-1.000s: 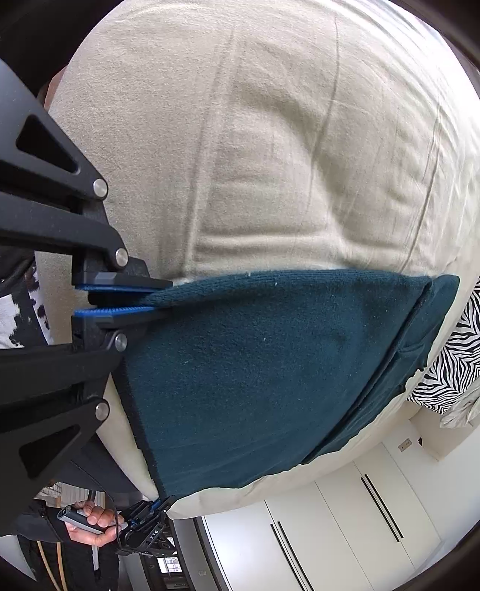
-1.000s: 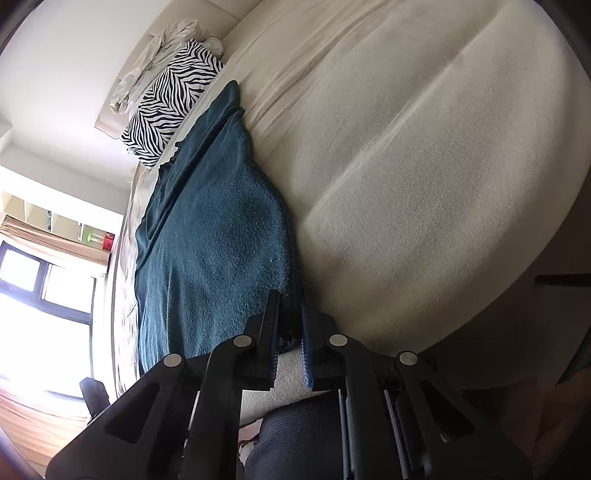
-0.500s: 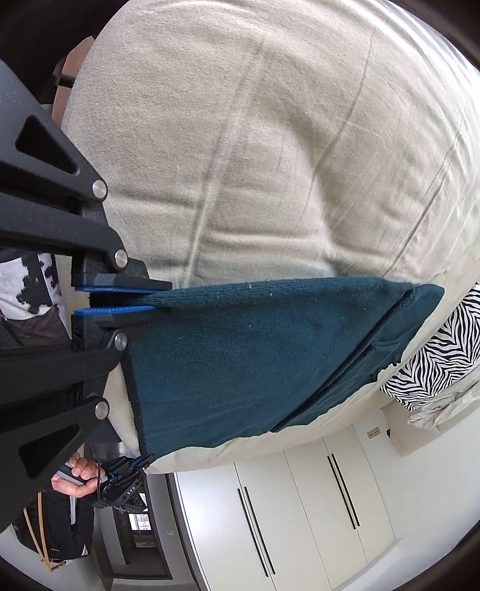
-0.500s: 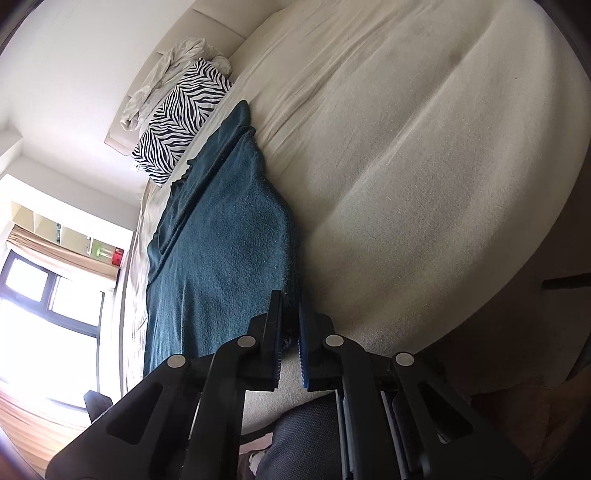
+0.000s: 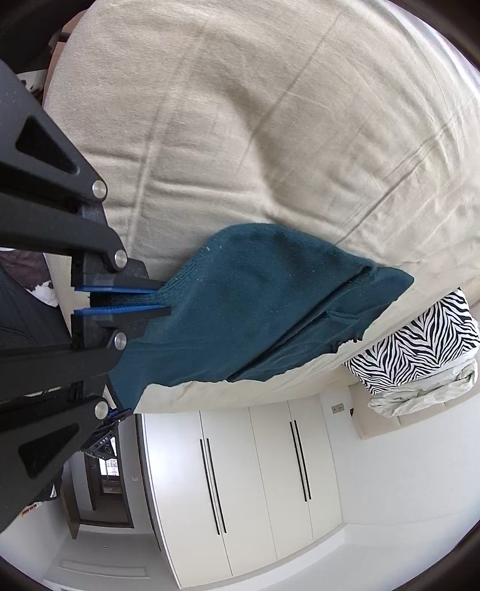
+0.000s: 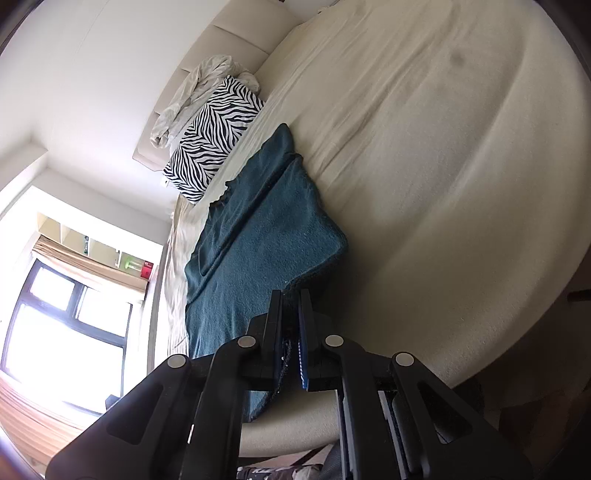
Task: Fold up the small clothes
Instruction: 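Lift the hem with both grippers and fold it toward the collar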
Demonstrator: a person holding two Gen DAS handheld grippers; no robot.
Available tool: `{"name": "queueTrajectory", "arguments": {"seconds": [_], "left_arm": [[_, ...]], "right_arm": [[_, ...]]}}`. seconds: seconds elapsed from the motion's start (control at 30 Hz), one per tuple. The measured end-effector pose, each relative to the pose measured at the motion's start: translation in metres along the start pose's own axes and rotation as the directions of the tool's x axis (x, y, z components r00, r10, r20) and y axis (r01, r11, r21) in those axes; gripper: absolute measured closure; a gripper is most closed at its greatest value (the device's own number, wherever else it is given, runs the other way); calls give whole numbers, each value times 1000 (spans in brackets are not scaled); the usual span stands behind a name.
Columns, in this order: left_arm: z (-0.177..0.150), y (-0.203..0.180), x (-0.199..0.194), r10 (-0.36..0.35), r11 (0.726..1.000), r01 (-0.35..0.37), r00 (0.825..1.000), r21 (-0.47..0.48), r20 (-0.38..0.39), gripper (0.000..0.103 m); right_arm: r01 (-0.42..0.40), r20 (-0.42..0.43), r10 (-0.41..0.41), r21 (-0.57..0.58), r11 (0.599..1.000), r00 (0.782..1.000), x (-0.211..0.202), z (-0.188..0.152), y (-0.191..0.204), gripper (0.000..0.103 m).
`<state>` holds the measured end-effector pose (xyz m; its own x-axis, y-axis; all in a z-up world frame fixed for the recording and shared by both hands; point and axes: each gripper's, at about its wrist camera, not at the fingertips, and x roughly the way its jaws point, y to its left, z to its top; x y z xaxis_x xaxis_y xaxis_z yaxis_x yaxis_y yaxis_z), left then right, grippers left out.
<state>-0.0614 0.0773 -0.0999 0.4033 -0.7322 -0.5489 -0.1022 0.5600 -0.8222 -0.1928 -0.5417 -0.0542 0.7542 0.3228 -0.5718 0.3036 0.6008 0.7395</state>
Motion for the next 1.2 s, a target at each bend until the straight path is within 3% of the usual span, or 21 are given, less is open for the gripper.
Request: {"name": "queueTrajectory", "arguments": {"seconds": [0.23, 0.5, 0.83, 1.2], "left_arm": [[52, -21, 4, -66, 997, 68, 996, -35, 55, 96], [119, -44, 27, -78, 996, 82, 992, -41, 102, 96], [220, -45, 86, -6, 997, 15, 992, -71, 125, 96], [288, -33, 142, 56, 996, -47, 990, -77, 127, 96]], "right_arm": [[-23, 38, 24, -38, 999, 999, 16, 47, 36, 97], [-20, 75, 27, -85, 996, 997, 60, 116, 78, 97], [38, 91, -24, -161, 986, 996, 158, 202, 140, 97], [155, 64, -148, -114, 981, 987, 293, 264, 129, 97]]}}
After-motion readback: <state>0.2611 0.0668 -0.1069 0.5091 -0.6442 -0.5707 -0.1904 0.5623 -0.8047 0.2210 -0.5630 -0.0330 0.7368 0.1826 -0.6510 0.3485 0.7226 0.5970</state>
